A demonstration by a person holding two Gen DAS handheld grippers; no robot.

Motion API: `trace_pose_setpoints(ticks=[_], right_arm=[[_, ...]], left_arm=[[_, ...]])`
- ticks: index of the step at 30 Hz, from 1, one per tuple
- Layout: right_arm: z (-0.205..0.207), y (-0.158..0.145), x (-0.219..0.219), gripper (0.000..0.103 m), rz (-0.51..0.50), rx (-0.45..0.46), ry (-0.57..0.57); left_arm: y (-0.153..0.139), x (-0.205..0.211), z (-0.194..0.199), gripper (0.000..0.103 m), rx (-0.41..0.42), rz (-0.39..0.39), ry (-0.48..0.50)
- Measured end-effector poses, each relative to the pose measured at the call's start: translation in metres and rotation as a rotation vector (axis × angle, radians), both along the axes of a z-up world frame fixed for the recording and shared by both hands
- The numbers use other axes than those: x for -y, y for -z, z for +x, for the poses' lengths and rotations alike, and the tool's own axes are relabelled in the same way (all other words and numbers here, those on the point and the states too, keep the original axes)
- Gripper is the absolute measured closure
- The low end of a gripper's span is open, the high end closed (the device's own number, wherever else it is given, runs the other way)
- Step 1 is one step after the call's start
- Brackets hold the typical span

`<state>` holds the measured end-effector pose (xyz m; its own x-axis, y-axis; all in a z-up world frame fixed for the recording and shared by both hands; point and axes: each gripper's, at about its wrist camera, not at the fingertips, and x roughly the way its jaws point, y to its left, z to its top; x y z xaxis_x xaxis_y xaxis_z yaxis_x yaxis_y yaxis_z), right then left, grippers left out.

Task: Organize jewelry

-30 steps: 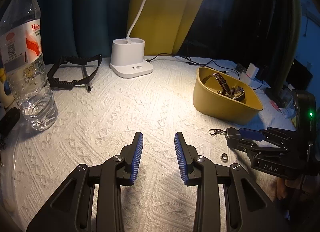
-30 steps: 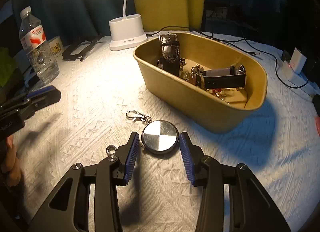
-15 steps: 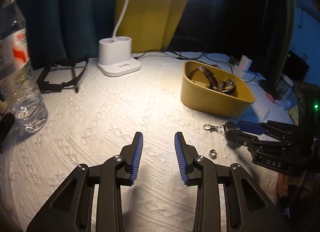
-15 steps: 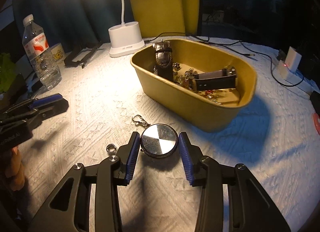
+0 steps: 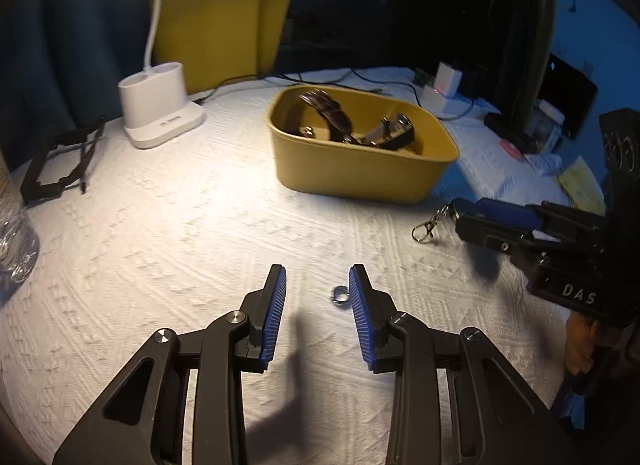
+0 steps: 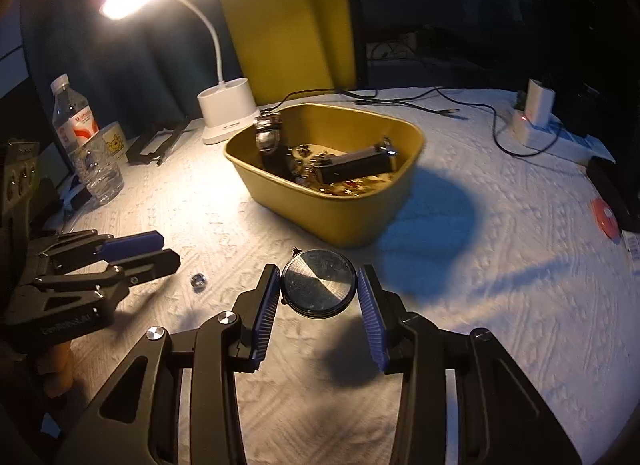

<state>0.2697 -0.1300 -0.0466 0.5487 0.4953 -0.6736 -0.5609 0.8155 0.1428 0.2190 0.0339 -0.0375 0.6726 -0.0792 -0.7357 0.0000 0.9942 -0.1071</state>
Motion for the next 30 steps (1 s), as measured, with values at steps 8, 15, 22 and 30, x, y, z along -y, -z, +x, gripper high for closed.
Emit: trace_pose_setpoints(ticks=[8, 15, 22, 30], right_arm=[[0.002, -0.002, 0.020, 0.063, 0.032, 0.003, 0.024], [0.002, -0.005, 0.026, 0.063, 0.049, 0.016, 0.025], [0.002, -0.010, 0.028, 0.063, 0.060, 0.029, 0.018], [0.004, -0.025, 0.030, 0.063, 0.077, 0.069, 0.022]], left_arm=[[0.008, 0.022, 0.008, 0.077, -0.036, 0.079, 0.060], [0.015, 0.031, 0.011, 0.098, -0.070, 0.130, 0.084], [0.003, 0.038, 0.006, 0.098, -0.024, 0.132, 0.096], [-0.031, 0.042, 0.006, 0.098, 0.084, 0.106, 0.102]])
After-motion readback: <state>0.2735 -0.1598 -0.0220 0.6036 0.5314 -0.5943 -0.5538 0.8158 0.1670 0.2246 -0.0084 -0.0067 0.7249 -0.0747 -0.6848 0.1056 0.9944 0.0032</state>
